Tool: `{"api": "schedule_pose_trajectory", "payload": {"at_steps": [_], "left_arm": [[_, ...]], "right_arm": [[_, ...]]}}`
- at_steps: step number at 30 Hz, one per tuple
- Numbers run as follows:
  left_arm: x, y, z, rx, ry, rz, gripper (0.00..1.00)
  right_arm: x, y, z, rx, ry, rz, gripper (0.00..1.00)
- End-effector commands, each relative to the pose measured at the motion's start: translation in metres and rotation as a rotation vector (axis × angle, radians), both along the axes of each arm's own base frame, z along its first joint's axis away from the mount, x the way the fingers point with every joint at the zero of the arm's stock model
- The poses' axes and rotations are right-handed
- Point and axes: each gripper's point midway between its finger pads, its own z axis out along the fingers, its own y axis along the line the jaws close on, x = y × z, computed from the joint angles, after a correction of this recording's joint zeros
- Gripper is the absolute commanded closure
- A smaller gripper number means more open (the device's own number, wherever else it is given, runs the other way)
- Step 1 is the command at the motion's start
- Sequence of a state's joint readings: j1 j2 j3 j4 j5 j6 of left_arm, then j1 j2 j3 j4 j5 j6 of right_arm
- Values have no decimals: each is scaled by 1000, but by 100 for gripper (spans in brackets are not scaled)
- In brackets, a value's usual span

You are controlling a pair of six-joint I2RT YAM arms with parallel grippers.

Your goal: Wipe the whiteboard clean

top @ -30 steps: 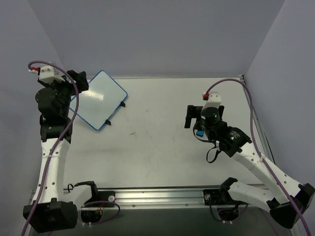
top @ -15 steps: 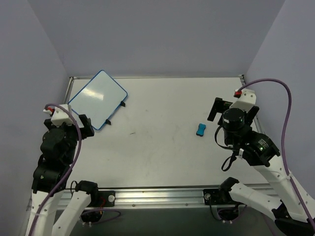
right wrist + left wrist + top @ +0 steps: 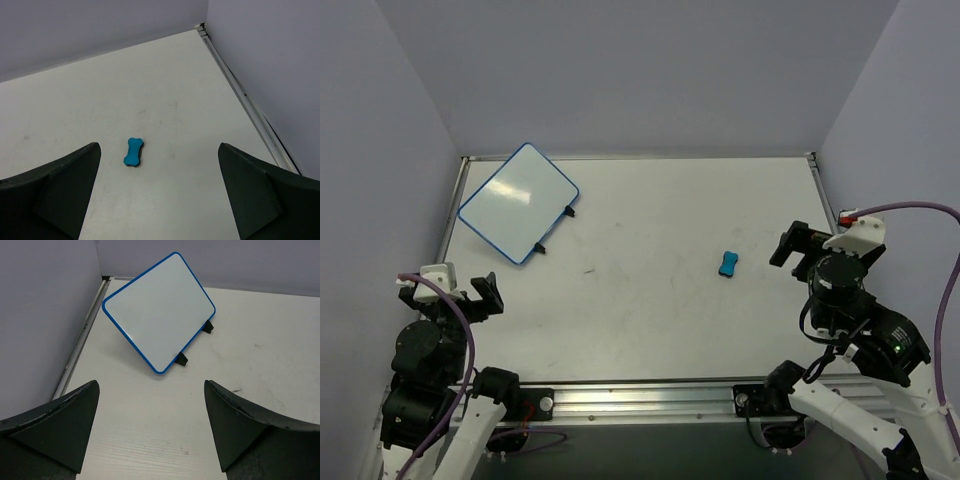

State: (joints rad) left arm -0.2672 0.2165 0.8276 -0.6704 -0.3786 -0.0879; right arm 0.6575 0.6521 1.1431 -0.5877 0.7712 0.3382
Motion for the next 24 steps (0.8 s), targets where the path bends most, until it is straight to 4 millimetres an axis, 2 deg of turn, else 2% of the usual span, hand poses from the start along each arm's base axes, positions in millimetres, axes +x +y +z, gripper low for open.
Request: {"api": "schedule_pose_trajectory", "payload": {"at_steps": [1,9,24], "left_arm": [[0,2,5,-5,-53,7,6],[1,-4,5,-8,-55,-21,6],[4,-14,6,-5,-57,-75,6]], "right_arm": [[2,-3,-16,-49,43,-29,0],[5,-5,-25,-64,47,-56,0],[7,-3,-24,-60,35,-53,0]]}}
